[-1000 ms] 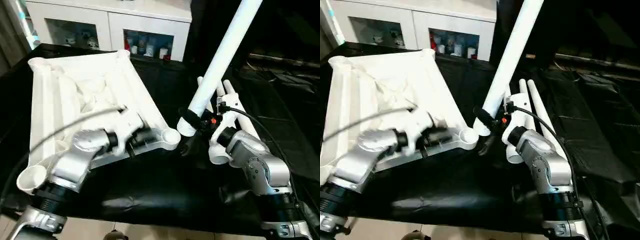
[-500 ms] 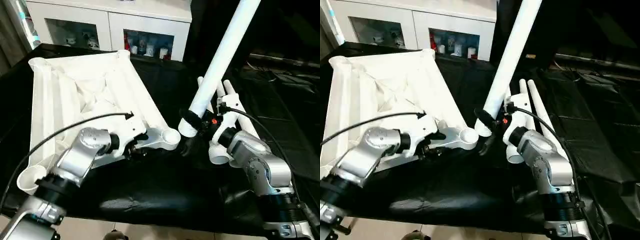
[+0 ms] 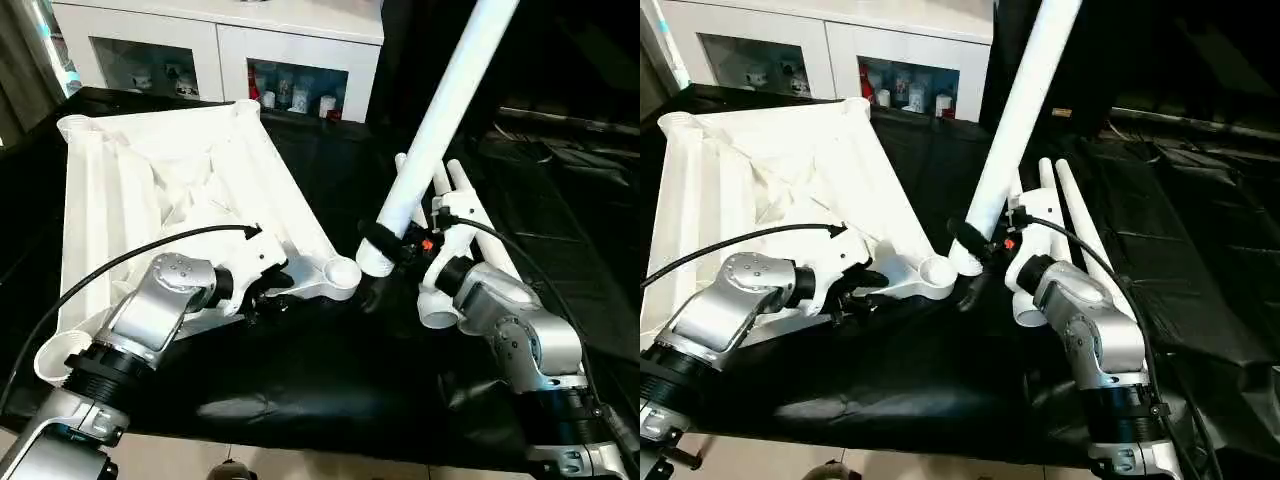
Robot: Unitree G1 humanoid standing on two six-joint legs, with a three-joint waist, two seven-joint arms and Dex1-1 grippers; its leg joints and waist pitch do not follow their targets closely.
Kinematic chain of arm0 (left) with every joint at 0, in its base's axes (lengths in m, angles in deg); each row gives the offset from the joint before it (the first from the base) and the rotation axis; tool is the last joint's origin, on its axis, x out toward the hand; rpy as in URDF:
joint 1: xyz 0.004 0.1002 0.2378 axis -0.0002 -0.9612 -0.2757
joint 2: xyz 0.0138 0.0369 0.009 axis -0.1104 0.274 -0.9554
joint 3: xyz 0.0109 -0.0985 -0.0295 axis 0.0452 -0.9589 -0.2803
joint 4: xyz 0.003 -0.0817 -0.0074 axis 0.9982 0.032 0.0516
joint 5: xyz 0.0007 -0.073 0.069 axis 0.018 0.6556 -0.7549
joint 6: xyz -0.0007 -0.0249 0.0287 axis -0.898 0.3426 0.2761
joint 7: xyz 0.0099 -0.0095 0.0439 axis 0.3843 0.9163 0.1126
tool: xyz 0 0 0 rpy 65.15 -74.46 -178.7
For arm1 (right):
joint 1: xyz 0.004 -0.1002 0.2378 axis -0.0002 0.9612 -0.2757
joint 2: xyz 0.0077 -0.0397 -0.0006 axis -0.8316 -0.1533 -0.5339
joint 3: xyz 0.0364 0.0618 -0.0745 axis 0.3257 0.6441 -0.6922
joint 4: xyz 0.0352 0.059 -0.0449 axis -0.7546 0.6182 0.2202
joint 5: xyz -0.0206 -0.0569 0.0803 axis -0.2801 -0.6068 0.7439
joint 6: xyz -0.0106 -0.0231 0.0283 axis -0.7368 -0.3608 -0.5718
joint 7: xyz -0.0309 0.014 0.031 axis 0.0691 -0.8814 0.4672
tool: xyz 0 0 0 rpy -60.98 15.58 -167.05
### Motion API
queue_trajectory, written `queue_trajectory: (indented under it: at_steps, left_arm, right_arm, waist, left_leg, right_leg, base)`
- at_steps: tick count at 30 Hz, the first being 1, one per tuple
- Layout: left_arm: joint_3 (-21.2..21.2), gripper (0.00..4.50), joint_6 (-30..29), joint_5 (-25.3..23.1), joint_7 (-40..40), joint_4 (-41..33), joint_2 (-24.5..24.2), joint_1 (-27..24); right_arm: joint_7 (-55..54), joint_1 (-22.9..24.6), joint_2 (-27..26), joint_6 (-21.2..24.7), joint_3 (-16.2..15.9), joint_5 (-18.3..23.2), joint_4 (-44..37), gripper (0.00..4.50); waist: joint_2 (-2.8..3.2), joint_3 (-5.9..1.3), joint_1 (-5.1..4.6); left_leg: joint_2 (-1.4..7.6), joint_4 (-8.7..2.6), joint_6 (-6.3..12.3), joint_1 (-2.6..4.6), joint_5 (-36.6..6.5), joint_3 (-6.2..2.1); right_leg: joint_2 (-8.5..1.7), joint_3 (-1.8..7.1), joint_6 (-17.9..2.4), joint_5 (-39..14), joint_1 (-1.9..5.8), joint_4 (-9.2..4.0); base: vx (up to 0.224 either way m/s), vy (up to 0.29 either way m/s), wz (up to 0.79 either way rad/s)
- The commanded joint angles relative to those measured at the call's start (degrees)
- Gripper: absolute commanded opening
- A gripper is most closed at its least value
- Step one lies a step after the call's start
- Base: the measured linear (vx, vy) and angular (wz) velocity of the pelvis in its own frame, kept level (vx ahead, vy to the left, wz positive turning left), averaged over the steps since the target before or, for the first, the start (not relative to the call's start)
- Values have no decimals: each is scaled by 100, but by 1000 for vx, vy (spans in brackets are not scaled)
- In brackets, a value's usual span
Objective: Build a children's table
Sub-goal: Insert table leg to table base
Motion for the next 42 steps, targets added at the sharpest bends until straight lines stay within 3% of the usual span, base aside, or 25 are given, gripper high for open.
queue_trajectory:
  at_steps: [1, 17, 25, 29, 31, 33, 34, 35, 41, 42]
  left_arm:
    - [-23, 125, -91, 55, -59, -114, -7, 89]
    - [-1, 2, -125, 55, -160, 25, -19, 132]
    - [120, 0, -54, -22, -301, -18, -92, 93]
    - [170, 0, 17, -28, -375, -42, -92, 94]
    - [179, 0, 26, -37, -378, -36, -91, 105]
    - [178, 0, 25, -43, -377, -31, -92, 118]
    - [177, 0, 20, -43, -377, -36, -92, 121]
    - [176, 0, 3, -46, -375, -53, -95, 129]
    - [180, 0, 0, -70, -364, -63, -100, 144]
    - [186, 0, 1, -80, -359, -64, -97, 150]
  right_arm:
    - [-44, 28, 73, 32, 20, -53, -219, 193]
    - [-8, -53, 43, 26, -100, -104, -100, 193]
    - [225, -627, 27, -130, -410, -385, 686, 193]
    - [419, -1100, -51, -202, -547, -506, 1362, 193]
    - [497, -1174, -30, -208, -617, -561, 1484, 193]
    - [558, -1229, -17, -253, -667, -611, 1611, 193]
    - [568, -1244, -19, -258, -671, -613, 1640, 193]
    - [610, -1305, -41, -260, -678, -606, 1752, 193]
    - [777, -1484, -109, -413, -747, -696, 2159, 193]
    - [826, -1504, -128, -444, -773, -731, 2238, 193]
  waist:
    - [121, -370, -14]
    - [135, -326, -30]
    - [143, -308, -93]
    - [82, -292, -121]
    - [109, -282, -123]
    - [70, -285, -122]
    - [83, -286, -118]
    - [34, -285, -127]
    - [45, -255, -129]
    - [-1, -253, -144]
  left_leg:
    - [252, -425, -131, 79, -875, -72]
    - [260, -457, -156, 88, -1099, -84]
    - [259, -461, -180, 81, -1121, -83]
    - [257, -466, -142, 71, -1109, -77]
    - [265, -466, -125, 80, -1120, -74]
    - [276, -467, -80, 75, -952, -66]
    - [273, -467, -68, 75, -918, -67]
    - [273, -463, -52, 71, -913, -56]
    - [288, -488, -84, 80, -1103, -70]
    - [289, -494, -81, 78, -1123, -68]
  right_leg:
    - [-463, 287, -1049, -499, 284, -458]
    - [-472, 293, -997, -841, 260, -504]
    - [-476, 300, -1061, -917, 248, -509]
    - [-479, 298, -1072, -981, 247, -511]
    - [-482, 303, -1064, -1054, 235, -523]
    - [-473, 302, -1057, -830, 235, -499]
    - [-475, 298, -1076, -772, 240, -493]
    - [-477, 299, -1080, -773, 239, -499]
    - [-500, 305, -1012, -1208, 215, -537]
    - [-493, 300, -1014, -1256, 214, -545]
  base:
    - [0, 0, 0]
    - [0, 0, 0]
    - [0, 0, 0]
    - [0, 0, 0]
    - [0, 0, 0]
    - [0, 0, 0]
    - [0, 0, 0]
    - [0, 0, 0]
    - [0, 0, 0]
    - [0, 0, 0]
